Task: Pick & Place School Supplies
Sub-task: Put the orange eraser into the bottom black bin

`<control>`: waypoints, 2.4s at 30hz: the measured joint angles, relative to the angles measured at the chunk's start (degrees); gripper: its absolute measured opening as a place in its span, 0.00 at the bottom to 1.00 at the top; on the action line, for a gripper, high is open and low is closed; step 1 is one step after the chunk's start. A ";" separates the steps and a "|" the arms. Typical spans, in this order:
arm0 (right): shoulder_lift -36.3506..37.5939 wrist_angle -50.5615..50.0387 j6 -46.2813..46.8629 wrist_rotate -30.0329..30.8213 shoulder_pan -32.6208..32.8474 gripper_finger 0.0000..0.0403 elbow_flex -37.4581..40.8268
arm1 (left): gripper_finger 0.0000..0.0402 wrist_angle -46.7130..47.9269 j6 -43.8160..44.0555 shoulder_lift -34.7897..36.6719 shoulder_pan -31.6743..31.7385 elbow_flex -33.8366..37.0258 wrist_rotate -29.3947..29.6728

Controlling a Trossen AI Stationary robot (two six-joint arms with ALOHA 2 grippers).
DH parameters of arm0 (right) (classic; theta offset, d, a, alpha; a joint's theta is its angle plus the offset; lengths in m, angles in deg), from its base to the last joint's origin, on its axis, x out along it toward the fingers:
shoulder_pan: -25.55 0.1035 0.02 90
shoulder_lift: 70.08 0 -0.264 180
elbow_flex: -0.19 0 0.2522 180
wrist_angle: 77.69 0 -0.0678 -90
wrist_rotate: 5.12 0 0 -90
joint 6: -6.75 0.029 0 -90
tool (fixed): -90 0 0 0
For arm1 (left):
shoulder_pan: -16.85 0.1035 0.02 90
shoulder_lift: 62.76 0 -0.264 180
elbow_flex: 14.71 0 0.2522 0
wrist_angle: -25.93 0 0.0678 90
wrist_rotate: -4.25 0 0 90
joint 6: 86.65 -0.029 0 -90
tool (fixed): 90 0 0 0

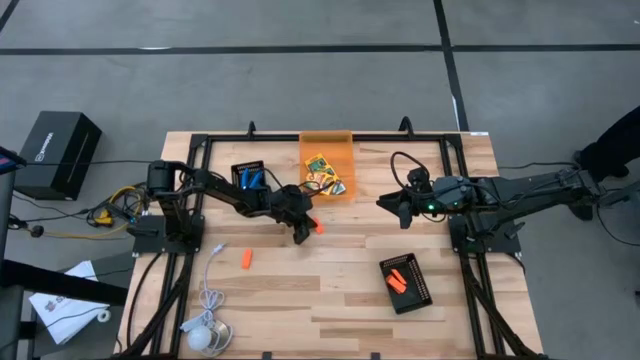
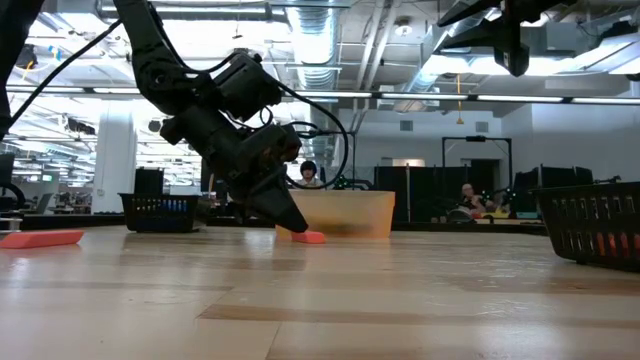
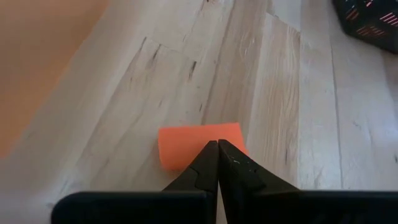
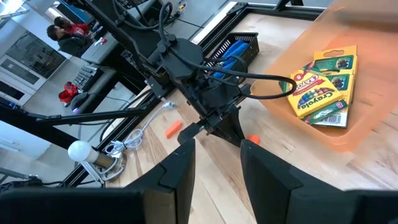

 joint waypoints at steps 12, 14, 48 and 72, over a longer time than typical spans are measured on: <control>0.01 -0.04 -0.02 0.00 0.00 0.30 0.00 | 0.00 0.14 2.84 -0.09 -1.50 1.62 -1.08; 0.00 -0.05 -0.06 0.00 0.01 0.30 0.00 | 0.00 0.17 3.33 -0.09 -1.95 2.36 -0.96; -21.24 2.02 -15.23 -21.80 -7.31 0.43 -1.29 | 0.32 7.05 2.60 17.96 -0.07 3.91 2.83; -33.36 -5.52 -29.18 -29.77 -14.83 0.38 -20.37 | 0.20 9.58 -3.20 13.07 -1.41 -0.15 1.55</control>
